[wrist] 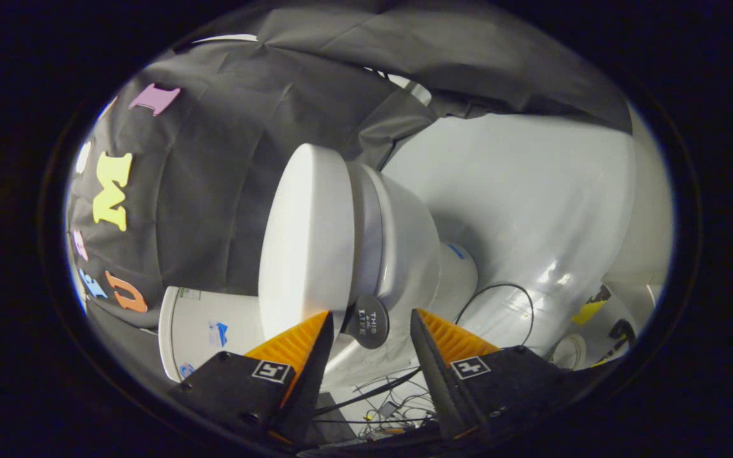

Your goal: Open the toilet lid.

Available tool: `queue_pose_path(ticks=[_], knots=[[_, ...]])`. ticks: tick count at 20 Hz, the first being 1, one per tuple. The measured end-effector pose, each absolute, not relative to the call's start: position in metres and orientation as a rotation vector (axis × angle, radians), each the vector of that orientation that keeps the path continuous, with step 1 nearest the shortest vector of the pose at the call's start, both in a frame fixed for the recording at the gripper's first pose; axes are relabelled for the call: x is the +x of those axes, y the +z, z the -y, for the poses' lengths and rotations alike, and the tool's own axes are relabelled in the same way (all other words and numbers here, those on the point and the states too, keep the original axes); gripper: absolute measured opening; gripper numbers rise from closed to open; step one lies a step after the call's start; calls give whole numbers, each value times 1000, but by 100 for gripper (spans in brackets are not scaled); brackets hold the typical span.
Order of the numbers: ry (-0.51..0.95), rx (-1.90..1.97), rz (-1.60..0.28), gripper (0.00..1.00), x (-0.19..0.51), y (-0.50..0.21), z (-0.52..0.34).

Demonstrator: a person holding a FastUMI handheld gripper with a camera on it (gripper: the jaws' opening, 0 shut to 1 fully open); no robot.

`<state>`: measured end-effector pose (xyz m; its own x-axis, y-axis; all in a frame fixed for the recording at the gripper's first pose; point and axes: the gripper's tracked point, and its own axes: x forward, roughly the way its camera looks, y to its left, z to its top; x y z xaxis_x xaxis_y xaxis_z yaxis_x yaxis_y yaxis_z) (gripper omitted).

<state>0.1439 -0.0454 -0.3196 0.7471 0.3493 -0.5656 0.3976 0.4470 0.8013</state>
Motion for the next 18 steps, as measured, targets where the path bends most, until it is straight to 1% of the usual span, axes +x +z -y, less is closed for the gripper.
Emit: queue_pose_path(ticks=[2, 3, 5, 7, 9, 13, 18], knots=[[-15, 1146, -771, 65, 144, -318, 46], [0, 1148, -773, 57, 146, -318, 45], [0, 1126, -783, 35, 144, -323, 42], [5, 1131, -779, 30, 144, -320, 43], [17, 1186, -761, 21, 145, -317, 47], [21, 1324, -718, 11, 148, -315, 48], [7, 1271, -734, 9, 150, -313, 48]])
